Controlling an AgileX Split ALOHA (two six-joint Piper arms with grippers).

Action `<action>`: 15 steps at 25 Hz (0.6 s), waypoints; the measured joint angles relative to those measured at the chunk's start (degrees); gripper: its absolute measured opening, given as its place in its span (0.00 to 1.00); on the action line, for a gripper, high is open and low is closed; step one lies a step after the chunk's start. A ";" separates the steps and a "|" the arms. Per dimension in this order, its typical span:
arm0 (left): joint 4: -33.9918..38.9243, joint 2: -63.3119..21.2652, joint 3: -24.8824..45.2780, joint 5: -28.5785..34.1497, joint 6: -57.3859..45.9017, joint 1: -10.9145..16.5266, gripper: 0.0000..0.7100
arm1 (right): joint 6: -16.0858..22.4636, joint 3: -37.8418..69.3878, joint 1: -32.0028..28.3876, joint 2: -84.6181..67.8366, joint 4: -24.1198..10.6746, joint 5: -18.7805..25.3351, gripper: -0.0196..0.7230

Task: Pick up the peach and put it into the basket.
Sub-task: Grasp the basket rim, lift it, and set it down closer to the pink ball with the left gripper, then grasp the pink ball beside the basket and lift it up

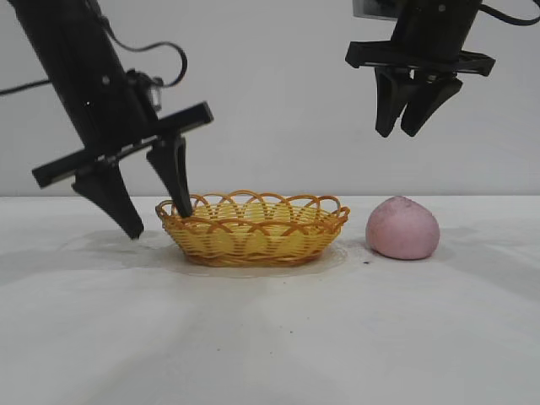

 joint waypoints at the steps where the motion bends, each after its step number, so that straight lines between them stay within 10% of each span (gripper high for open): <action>1: 0.66 -1.15 0.00 0.00 0.02 0.00 0.55 | 0.00 0.00 0.00 0.00 0.13 0.00 0.32; 15: 24.73 -7.36 0.00 0.97 -3.41 2.37 0.53 | 0.00 0.00 0.00 0.00 0.35 0.46 0.32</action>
